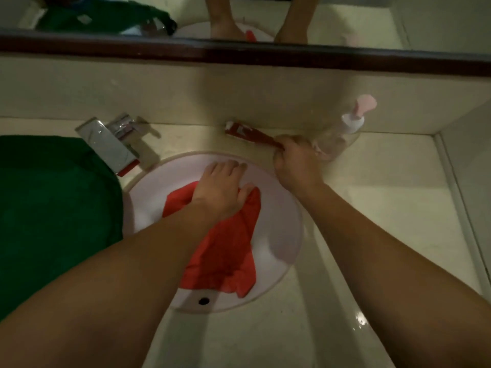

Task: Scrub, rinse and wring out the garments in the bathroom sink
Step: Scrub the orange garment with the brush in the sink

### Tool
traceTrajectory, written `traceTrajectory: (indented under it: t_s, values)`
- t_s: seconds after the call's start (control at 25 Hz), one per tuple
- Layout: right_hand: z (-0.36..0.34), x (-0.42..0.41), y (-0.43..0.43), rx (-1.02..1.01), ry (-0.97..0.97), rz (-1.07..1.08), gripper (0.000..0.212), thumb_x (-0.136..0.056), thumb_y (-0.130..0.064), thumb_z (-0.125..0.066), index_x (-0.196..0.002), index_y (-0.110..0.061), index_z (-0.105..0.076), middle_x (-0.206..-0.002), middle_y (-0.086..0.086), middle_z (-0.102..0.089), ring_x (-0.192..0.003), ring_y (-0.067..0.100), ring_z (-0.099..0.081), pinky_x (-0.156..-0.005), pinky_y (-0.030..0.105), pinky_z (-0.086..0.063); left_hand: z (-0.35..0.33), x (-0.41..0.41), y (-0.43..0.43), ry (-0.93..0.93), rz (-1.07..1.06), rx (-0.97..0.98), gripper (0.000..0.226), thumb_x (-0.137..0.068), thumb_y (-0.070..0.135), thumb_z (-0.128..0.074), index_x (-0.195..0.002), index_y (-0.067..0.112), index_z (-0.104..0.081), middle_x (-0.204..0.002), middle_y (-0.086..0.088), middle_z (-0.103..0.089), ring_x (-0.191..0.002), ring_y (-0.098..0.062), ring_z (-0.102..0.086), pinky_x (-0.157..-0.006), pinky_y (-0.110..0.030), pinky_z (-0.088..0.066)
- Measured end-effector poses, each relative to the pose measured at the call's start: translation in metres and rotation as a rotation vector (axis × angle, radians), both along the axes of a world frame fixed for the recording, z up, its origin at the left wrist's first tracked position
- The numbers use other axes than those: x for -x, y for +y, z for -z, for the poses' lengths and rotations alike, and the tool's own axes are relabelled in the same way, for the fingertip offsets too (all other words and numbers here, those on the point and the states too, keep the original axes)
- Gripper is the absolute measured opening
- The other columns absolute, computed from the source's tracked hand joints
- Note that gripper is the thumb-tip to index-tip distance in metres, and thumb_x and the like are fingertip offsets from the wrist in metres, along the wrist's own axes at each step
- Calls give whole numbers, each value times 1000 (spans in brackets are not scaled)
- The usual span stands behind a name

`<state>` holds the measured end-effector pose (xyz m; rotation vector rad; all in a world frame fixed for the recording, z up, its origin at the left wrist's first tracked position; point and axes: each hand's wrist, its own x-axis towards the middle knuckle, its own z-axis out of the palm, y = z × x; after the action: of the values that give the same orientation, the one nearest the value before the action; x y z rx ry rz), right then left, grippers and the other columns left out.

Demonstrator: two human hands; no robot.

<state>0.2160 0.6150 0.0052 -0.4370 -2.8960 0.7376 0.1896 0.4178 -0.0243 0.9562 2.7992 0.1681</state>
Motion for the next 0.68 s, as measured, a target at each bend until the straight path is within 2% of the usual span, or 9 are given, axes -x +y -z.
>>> traceTrajectory:
  t_s: [0.28, 0.44, 0.56, 0.68]
  values:
    - [32, 53, 17, 18, -178, -109, 40, -99, -35, -56, -138, -27, -58, -130, 11, -61, -126, 37, -50, -106, 49, -39, 37, 4, 6, 10, -51, -5, 65, -99, 56, -26, -149, 18, -44, -146, -8, -52, -130, -31, -49, -109, -45, -31]
    - [42, 57, 18, -31, -219, -122, 41, -100, -34, -56, -140, -26, -57, -133, 10, -59, -129, 36, -47, -107, 47, -32, 37, 12, 6, -24, -79, 30, 71, -100, 59, -20, -152, 16, -40, -149, -10, -49, -132, -35, -47, -109, -48, -34]
    - [38, 52, 15, -2, -166, -115, 37, -101, -30, -58, -136, -21, -62, -125, 14, -63, -121, 37, -53, -103, 46, -38, 30, 20, 10, -50, -107, -81, 67, -102, 54, -26, -147, 8, -44, -144, -14, -54, -128, -35, -52, -107, -49, -38]
    - [31, 33, 8, 276, -60, -37, 30, -100, -23, -60, -129, -15, -65, -113, 10, -69, -104, 26, -65, -91, 41, -53, 17, 28, 22, -249, -247, -295, 55, -107, 45, -36, -144, 6, -48, -141, -16, -56, -126, -35, -55, -107, -46, -41]
